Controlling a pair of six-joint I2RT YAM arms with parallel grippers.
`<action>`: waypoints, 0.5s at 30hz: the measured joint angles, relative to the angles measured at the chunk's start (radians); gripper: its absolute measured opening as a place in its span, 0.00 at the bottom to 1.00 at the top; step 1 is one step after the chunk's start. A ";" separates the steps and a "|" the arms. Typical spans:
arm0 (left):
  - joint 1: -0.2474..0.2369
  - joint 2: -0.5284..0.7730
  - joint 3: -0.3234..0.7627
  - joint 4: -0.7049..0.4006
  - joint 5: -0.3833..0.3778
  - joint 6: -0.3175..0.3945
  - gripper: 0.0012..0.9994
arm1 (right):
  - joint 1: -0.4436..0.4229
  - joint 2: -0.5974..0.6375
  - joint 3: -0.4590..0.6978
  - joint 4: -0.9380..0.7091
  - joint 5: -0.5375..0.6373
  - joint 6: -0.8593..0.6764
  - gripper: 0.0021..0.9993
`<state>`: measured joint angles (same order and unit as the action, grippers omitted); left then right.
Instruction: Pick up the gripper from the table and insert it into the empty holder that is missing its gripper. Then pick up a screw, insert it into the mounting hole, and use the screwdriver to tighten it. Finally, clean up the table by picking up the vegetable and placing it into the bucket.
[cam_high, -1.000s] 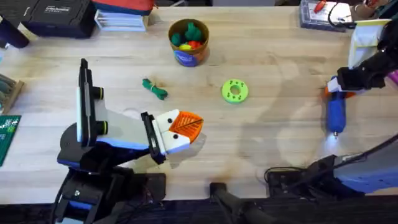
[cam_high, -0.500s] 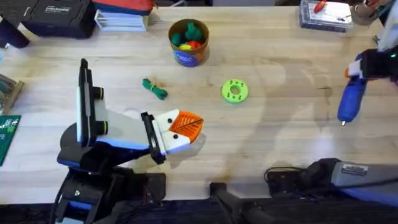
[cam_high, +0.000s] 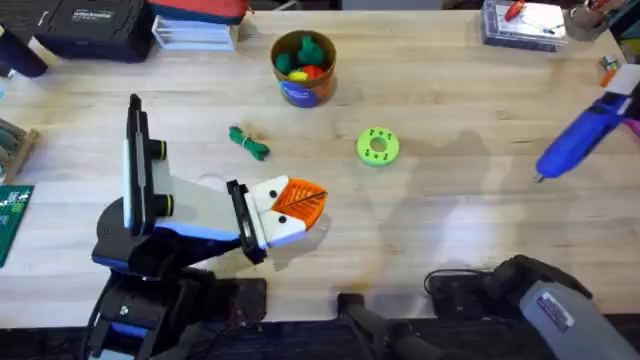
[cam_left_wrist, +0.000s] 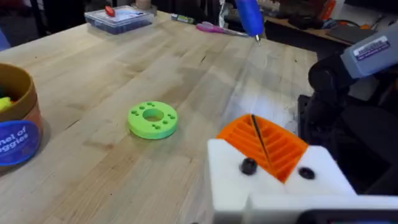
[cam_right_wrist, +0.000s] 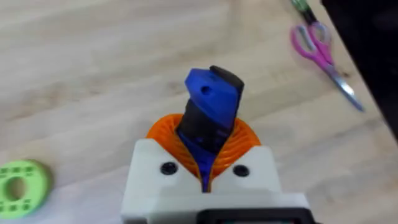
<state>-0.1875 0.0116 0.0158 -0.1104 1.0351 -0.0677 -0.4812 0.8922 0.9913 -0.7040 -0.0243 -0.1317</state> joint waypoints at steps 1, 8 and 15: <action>0.000 0.000 0.000 0.000 0.000 0.000 0.00 | 0.021 -0.045 -0.034 0.031 -0.024 0.020 0.03; 0.000 0.000 0.000 0.000 -0.001 0.000 0.00 | 0.261 -0.277 -0.230 0.435 -0.214 0.213 0.03; 0.000 0.000 0.000 0.000 -0.002 0.000 0.00 | 0.612 -0.286 -0.288 0.723 -0.291 0.343 0.03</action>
<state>-0.1875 0.0116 0.0158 -0.1104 1.0336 -0.0677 0.1310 0.6066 0.7037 0.0188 -0.3148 0.2110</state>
